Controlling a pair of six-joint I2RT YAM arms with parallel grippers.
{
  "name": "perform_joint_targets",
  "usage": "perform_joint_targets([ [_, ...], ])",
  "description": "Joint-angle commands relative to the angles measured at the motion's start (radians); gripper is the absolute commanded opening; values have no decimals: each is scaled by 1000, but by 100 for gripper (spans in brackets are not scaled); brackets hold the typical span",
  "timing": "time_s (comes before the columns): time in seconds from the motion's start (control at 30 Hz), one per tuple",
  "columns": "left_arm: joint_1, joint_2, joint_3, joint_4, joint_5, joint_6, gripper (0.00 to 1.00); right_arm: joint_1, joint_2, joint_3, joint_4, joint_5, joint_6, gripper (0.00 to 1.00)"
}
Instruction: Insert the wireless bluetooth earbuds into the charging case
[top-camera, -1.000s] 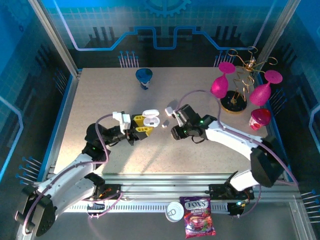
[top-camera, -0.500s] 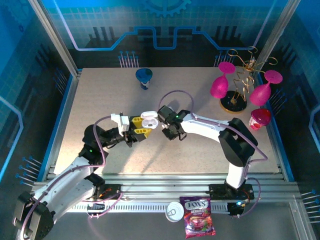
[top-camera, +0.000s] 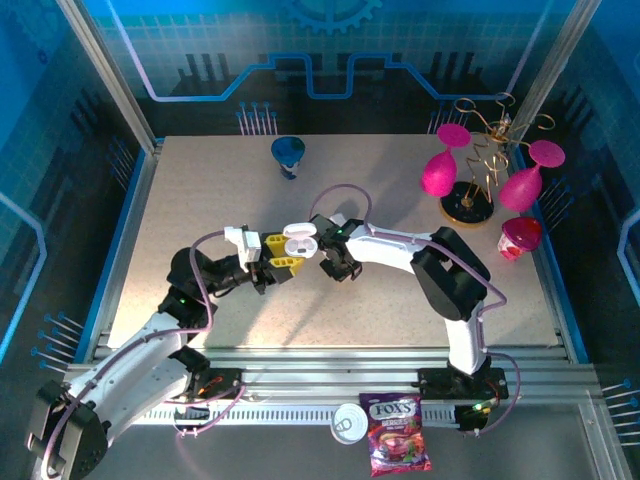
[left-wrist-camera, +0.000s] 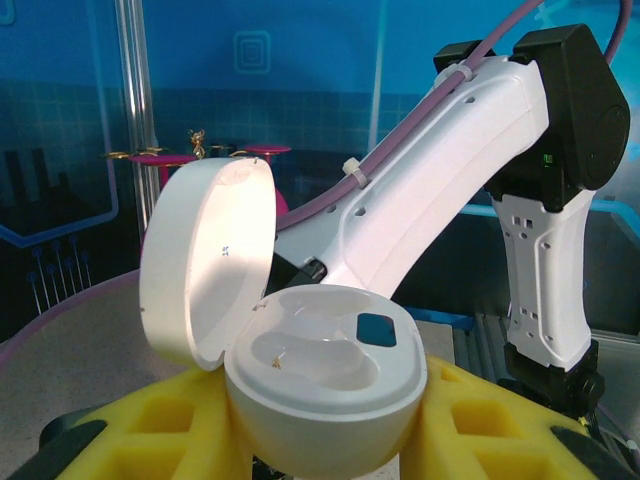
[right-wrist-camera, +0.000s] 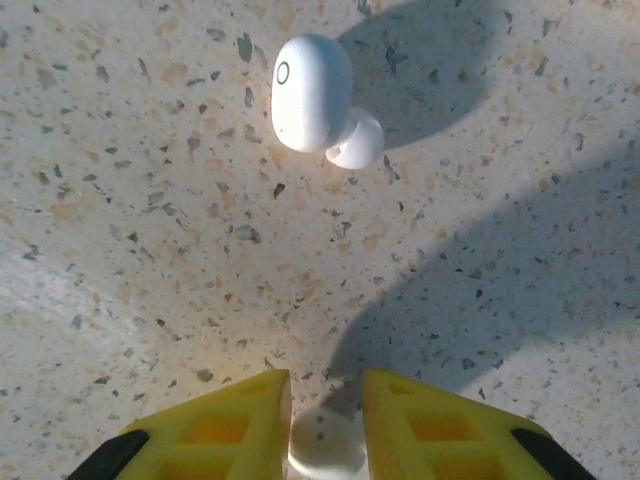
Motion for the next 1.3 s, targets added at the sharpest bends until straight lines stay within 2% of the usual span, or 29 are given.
perform_joint_targets([
  [0.0,8,0,16,0,-10,28,19,15,20,29,-40,22,-7,23],
  [0.13,8,-3,14,0,-10,26,19,18,25,35,-51,30,-12,22],
  [0.37,7,-3,12,-2,-13,29,19,27,-20,30,-48,13,-20,27],
  [0.53,8,-2,9,2,-15,30,19,18,-33,10,-26,-34,-30,44],
  [0.67,8,-5,3,6,-14,28,19,6,-26,-2,-15,-51,-32,53],
  [0.93,8,-7,1,5,-17,28,19,-7,-33,-47,-11,-88,-13,56],
  [1.27,9,-4,4,15,-14,22,19,-5,-111,-125,-34,-103,30,56],
])
